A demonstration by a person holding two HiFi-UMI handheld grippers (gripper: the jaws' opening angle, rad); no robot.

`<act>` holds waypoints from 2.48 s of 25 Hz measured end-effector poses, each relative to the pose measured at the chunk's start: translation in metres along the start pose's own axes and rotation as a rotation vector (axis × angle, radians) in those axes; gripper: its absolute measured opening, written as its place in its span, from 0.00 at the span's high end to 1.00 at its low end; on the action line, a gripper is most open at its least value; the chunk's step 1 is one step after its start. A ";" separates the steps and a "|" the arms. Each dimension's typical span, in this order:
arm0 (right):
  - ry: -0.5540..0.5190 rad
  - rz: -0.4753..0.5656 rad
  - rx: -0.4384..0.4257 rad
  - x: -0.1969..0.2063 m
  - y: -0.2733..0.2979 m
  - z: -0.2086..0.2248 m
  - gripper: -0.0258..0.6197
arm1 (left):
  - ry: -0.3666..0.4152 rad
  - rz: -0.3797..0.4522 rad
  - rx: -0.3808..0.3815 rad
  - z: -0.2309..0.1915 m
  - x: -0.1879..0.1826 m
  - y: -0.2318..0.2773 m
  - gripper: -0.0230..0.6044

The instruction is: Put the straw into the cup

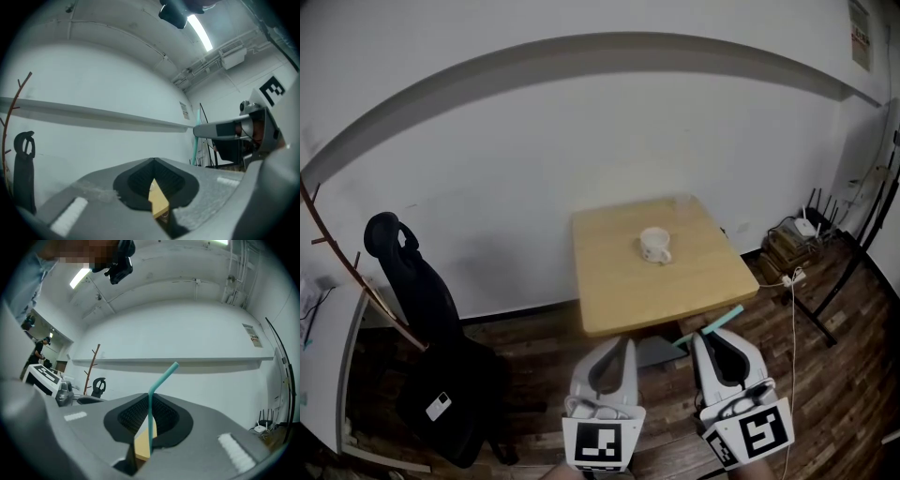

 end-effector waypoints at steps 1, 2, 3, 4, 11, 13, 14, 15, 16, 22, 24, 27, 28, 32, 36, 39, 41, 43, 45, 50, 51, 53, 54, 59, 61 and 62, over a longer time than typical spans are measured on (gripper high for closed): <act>0.003 -0.003 0.003 0.004 0.010 0.004 0.91 | 0.001 -0.005 0.003 -0.005 0.001 0.010 0.93; 0.004 -0.005 0.005 0.008 0.020 0.008 0.91 | 0.000 -0.008 0.006 -0.011 0.002 0.021 0.93; 0.002 -0.005 0.007 0.010 0.030 0.012 0.91 | -0.002 -0.009 0.010 -0.016 0.001 0.032 0.93; -0.001 -0.004 0.010 0.012 0.040 0.016 0.91 | -0.003 -0.005 0.015 -0.021 0.000 0.043 0.93; -0.022 0.014 0.042 0.013 0.099 0.039 0.91 | -0.003 0.044 0.062 -0.048 -0.015 0.105 0.93; -0.035 0.027 0.050 0.009 0.113 0.045 0.91 | -0.002 0.060 0.073 -0.054 -0.023 0.119 0.93; -0.041 0.033 0.053 0.007 0.118 0.047 0.91 | -0.001 0.069 0.078 -0.057 -0.026 0.125 0.93; -0.046 0.038 0.057 0.005 0.123 0.049 0.91 | 0.002 0.077 0.083 -0.059 -0.029 0.130 0.93; -0.052 0.041 0.060 0.004 0.127 0.050 0.91 | 0.002 0.083 0.088 -0.061 -0.032 0.135 0.93; -0.070 0.033 0.072 0.009 0.144 0.064 0.91 | -0.023 0.090 0.102 -0.068 -0.029 0.159 0.93; -0.068 0.026 0.073 0.016 0.149 0.071 0.91 | -0.046 0.085 0.104 -0.067 -0.022 0.169 0.93; -0.054 0.013 0.065 0.029 0.159 0.083 0.91 | -0.071 0.067 0.100 -0.065 -0.012 0.186 0.93; -0.050 0.009 0.060 0.034 0.162 0.088 0.91 | -0.069 0.060 0.096 -0.063 -0.009 0.192 0.93; -0.034 0.004 0.037 0.053 0.180 0.104 0.91 | -0.053 0.040 0.063 -0.065 0.003 0.216 0.93; -0.001 0.009 0.003 0.077 0.211 0.135 0.91 | -0.030 0.017 0.038 -0.069 0.015 0.259 0.93; 0.025 0.012 -0.033 0.095 0.235 0.156 0.91 | -0.017 0.001 0.010 -0.072 0.022 0.291 0.93; 0.027 0.016 -0.057 0.101 0.249 0.169 0.91 | -0.003 0.005 -0.005 -0.072 0.021 0.309 0.93; 0.032 0.028 -0.083 0.103 0.261 0.180 0.91 | 0.010 0.020 -0.020 -0.070 0.017 0.324 0.93; 0.035 0.046 -0.110 0.103 0.272 0.188 0.91 | 0.019 0.032 -0.044 -0.070 0.010 0.337 0.93; 0.024 0.096 -0.163 0.105 0.300 0.205 0.91 | 0.039 0.087 -0.089 -0.076 0.000 0.363 0.93; 0.023 0.100 -0.171 0.106 0.305 0.206 0.91 | 0.038 0.091 -0.097 -0.078 0.001 0.366 0.93; 0.019 0.108 -0.183 0.106 0.311 0.206 0.91 | 0.048 0.083 -0.112 -0.084 0.004 0.368 0.93; 0.015 0.111 -0.187 0.105 0.314 0.207 0.91 | 0.055 0.081 -0.116 -0.086 0.004 0.370 0.93; -0.004 0.120 -0.195 0.102 0.329 0.211 0.91 | 0.020 0.114 -0.122 -0.093 -0.003 0.384 0.93; -0.012 0.116 -0.197 0.102 0.335 0.211 0.91 | 0.016 0.112 -0.119 -0.098 -0.003 0.389 0.93; -0.014 0.115 -0.196 0.101 0.338 0.210 0.91 | 0.015 0.109 -0.116 -0.101 -0.003 0.391 0.93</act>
Point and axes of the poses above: the fingertips, and each gripper's own axes: y forward along the fingers, z to its right, x out of its underside, the point moved 8 cm from there along -y, backward along the fingers, and after that the axes turned 13 degrees about -y, right-handed, at the moved point
